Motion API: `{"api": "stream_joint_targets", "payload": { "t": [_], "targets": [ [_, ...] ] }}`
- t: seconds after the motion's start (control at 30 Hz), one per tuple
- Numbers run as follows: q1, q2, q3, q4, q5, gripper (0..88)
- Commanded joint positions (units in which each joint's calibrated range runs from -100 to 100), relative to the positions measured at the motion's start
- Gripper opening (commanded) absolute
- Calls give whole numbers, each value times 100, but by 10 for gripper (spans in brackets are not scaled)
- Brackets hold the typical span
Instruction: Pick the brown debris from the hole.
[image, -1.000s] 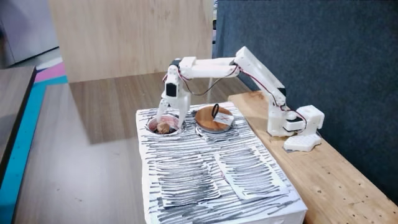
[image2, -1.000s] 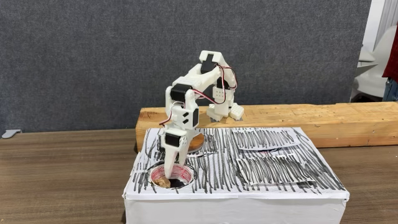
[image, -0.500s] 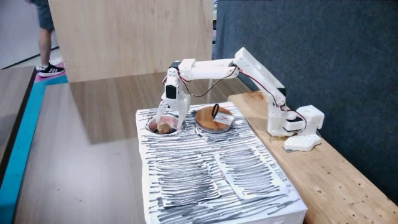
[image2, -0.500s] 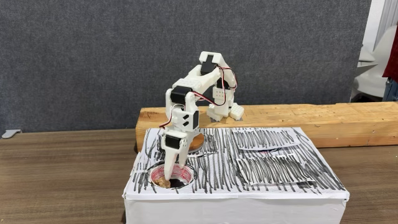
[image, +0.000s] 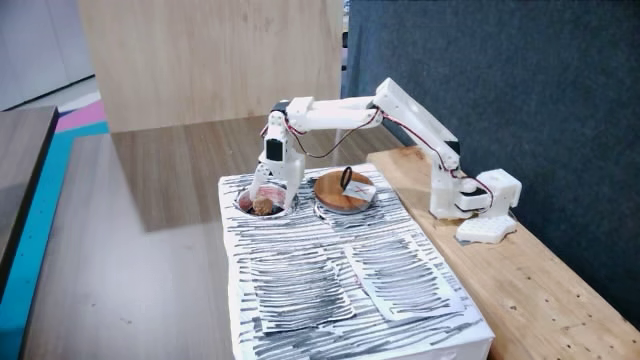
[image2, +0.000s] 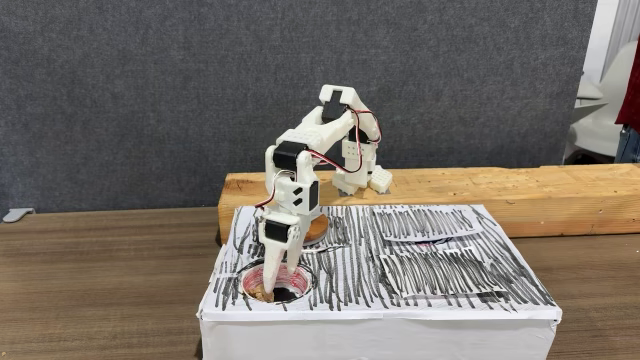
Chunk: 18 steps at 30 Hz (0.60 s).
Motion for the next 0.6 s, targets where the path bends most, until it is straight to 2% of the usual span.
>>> {"api": "stream_joint_targets", "payload": {
  "t": [0.0, 0.23, 0.57],
  "targets": [
    [117, -131, -196, -11, 23, 289],
    [205, 3, -1233, -11, 23, 286],
    [176, 195, -1278, 64, 23, 284]
  ]
}}
